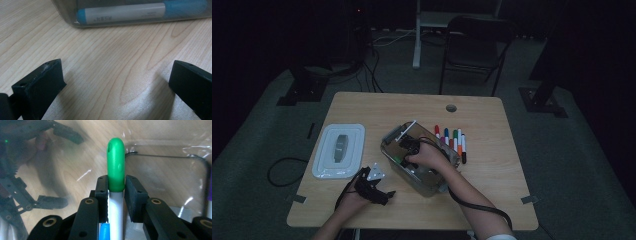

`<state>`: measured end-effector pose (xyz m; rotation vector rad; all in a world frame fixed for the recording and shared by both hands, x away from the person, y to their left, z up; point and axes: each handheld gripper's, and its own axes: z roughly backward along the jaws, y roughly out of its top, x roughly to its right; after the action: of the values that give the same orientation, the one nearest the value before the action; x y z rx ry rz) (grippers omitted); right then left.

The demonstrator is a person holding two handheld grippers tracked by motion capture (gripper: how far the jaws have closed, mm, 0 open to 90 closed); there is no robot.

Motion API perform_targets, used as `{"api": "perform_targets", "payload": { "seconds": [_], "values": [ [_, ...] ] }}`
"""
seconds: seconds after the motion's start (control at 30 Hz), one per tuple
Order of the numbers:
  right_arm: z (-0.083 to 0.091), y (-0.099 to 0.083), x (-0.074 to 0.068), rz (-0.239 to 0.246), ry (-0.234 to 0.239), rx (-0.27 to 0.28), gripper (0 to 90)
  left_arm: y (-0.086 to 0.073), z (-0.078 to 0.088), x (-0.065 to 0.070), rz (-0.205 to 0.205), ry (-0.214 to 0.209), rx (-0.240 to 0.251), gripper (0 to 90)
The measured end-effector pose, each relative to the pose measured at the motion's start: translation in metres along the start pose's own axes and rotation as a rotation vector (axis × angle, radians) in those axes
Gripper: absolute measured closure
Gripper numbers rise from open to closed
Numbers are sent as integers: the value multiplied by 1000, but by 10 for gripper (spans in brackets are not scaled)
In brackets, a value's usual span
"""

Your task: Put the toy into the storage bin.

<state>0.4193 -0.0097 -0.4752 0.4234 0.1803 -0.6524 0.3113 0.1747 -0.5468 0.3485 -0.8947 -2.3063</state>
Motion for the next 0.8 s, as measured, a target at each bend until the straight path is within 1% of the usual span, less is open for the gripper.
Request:
{"api": "perform_targets", "payload": {
  "seconds": [0.07, 0.1, 0.13, 0.17, 0.2, 0.23, 0.27, 0.3, 0.33, 0.37, 0.4, 0.43, 0.47, 0.5, 0.53, 0.57, 0.6, 0.63, 0.67, 0.7, 0.73, 0.77, 0.8],
  "values": [
    [-1, 0, 0, -3, 4, 1, 730, 0, 0, 0, 0, 0, 0, 4],
    [0, 0, 0, -13, 11, 8, 725, 0, 0, 0, 0, 0, 0, 4],
    [2, 0, 0, -9, 14, 12, 713, 0, 0, 0, -1, -1, -2, 4],
    [6, -1, 0, -15, 22, 35, 691, 0, 0, 0, 0, -1, -1, 4],
    [10, -2, 0, -16, 23, 55, 696, 0, 0, 0, 1, -1, -1, 4],
    [19, -3, -1, -9, 22, 78, 695, 0, 0, 0, 1, 0, -1, 4],
    [35, -8, -2, 1, 32, 147, 672, 0, 0, 0, 1, 0, -1, 4],
    [35, -8, -2, 1, 32, 147, 672, 0, 0, 0, 1, -1, -2, 4],
    [42, -10, -2, 6, 34, 170, 669, 0, 0, 0, 1, -1, -1, 4],
    [54, -14, -2, 10, 37, 213, 639, 0, 0, 0, 0, -1, -2, 4],
    [61, -17, -2, 13, 38, 246, 635, 0, 0, 0, 0, -2, -3, 4],
    [74, -24, 0, 14, 31, 287, 633, 0, 0, 0, 0, -2, -3, 4],
    [81, -28, 1, 14, 24, 307, 623, 0, 0, 0, 0, -1, -2, 4],
    [90, -33, 4, 12, 15, 339, 619, 0, 0, 0, 0, -1, -2, 4],
    [106, -45, 10, 1, -8, 394, 592, 0, 0, 0, 0, -1, -2, 4],
    [106, -45, 10, 1, -8, 394, 592, 0, 0, 0, 0, -1, -2, 4],
    [121, -57, 18, -4, -54, 447, 585, 0, 0, 0, 0, -1, -2, 4],
    [121, -57, 18, -4, -54, 447, 585, 0, 0, 0, 0, -1, -2, 4],
    [127, -61, 22, -13, -70, 465, 584, 0, 0, 0, 3, -1, 0, 4],
    [135, -69, 29, -40, -86, 496, 582, 0, 0, 0, 2, -1, 0, 4],
    [147, -82, 40, -77, -106, 530, 581, 0, 0, 0, 2, -1, 0, 4],
    [147, -82, 40, -77, -106, 530, 581, 0, 0, 0, 2, -1, 0, 4],
    [155, -96, 53, -126, -127, 564, 583, 0, 0, 0, 2, -1, 1, 4]
  ]
}}
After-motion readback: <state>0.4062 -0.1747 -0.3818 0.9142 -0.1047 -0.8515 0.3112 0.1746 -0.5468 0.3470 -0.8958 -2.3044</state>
